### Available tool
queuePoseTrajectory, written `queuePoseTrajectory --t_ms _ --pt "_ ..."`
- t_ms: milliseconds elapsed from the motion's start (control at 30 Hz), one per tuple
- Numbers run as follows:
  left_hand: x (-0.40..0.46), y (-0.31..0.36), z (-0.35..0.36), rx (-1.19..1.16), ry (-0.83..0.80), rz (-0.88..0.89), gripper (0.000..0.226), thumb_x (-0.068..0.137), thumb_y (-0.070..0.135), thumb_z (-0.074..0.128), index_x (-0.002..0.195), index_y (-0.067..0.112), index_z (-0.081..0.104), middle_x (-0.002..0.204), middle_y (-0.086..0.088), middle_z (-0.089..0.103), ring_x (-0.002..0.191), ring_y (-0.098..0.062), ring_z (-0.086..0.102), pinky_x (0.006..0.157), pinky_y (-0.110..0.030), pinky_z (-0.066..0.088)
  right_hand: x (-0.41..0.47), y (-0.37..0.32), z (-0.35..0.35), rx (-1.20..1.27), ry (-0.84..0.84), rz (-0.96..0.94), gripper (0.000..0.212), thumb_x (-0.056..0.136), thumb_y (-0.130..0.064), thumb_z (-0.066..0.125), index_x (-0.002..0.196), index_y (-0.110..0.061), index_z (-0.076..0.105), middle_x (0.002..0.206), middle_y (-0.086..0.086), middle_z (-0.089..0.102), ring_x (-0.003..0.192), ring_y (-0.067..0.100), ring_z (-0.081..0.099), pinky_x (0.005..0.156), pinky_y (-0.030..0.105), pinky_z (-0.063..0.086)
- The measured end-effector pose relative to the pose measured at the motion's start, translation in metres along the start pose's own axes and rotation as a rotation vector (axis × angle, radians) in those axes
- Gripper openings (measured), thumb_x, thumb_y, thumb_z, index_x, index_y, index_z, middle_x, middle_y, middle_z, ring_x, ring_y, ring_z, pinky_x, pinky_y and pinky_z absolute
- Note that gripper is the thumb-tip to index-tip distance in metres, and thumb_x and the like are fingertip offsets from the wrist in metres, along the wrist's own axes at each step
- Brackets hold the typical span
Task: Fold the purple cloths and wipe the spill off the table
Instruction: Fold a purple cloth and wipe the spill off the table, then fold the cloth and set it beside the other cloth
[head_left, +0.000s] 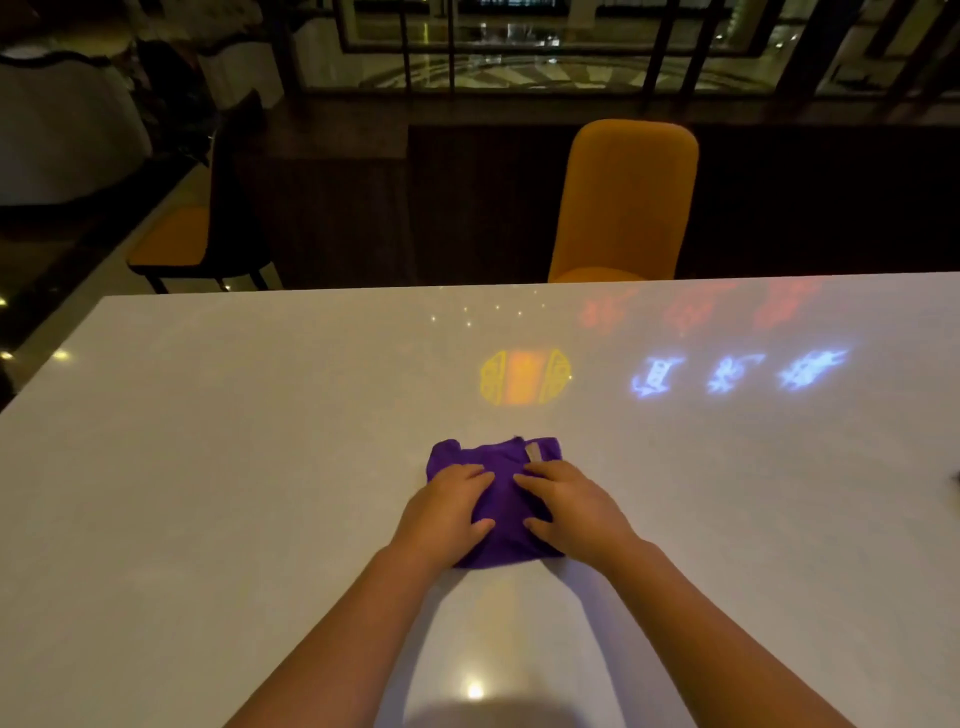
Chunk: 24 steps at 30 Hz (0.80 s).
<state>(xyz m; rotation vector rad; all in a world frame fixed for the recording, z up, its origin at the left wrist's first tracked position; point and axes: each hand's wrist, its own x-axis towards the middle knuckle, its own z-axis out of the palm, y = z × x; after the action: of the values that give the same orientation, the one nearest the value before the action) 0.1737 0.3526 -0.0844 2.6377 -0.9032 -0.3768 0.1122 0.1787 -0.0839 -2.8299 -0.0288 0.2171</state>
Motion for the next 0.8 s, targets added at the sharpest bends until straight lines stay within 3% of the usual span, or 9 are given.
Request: queuePoseTrajectory --t_ms 167,300,367,567,800 --pt "0.002 0.005 0.004 0.006 -0.039 -0.075 0.046 0.083 0.028 0.063 0.124 0.012 0.051 0.132 -0.005 0.053 0.123 -0.021 0.046 0.099 -0.032 0.043 0.005 0.0 0.001 0.033 -0.053 0.009 0.049 0.085 -0.029 0.059 0.131 -0.017 0.048 0.129 0.007 0.056 0.118 0.026 0.047 0.095 0.037 0.044" --pt "-0.004 0.008 -0.001 0.026 -0.045 -0.093 0.022 0.082 0.02 0.06 0.103 0.013 0.057 0.109 -0.005 0.063 0.103 -0.023 0.057 0.083 -0.036 0.05 0.007 -0.009 -0.003 0.031 -0.03 0.013 0.022 0.085 -0.017 0.055 0.104 -0.01 0.06 0.105 0.012 0.063 0.098 0.03 0.056 0.077 0.036 0.048" --pt "-0.007 0.009 -0.004 0.051 -0.047 -0.094 0.005 0.083 0.014 0.055 0.088 0.014 0.053 0.098 -0.006 0.065 0.091 -0.024 0.059 0.074 -0.034 0.049 0.004 -0.013 -0.005 0.062 -0.043 0.029 0.015 0.084 -0.013 0.052 0.095 -0.008 0.061 0.099 0.012 0.064 0.092 0.03 0.057 0.076 0.035 0.048" --pt "0.0 0.025 -0.043 -0.12 -0.031 -0.164 0.014 0.076 0.011 0.062 0.088 0.015 0.066 0.095 -0.005 0.067 0.086 -0.022 0.061 0.074 -0.033 0.051 -0.001 -0.017 -0.052 0.207 -0.079 0.093 0.016 0.081 -0.01 0.056 0.094 -0.012 0.065 0.099 0.01 0.067 0.092 0.027 0.06 0.08 0.035 0.051" --pt "0.01 0.065 -0.129 -0.311 0.073 -0.136 0.014 0.072 0.011 0.071 0.081 0.02 0.065 0.083 0.003 0.062 0.074 -0.012 0.056 0.055 -0.018 0.041 -0.01 -0.02 -0.151 0.325 0.018 0.138 0.02 0.082 -0.011 0.063 0.101 -0.011 0.066 0.106 0.01 0.066 0.094 0.024 0.061 0.08 0.033 0.056"
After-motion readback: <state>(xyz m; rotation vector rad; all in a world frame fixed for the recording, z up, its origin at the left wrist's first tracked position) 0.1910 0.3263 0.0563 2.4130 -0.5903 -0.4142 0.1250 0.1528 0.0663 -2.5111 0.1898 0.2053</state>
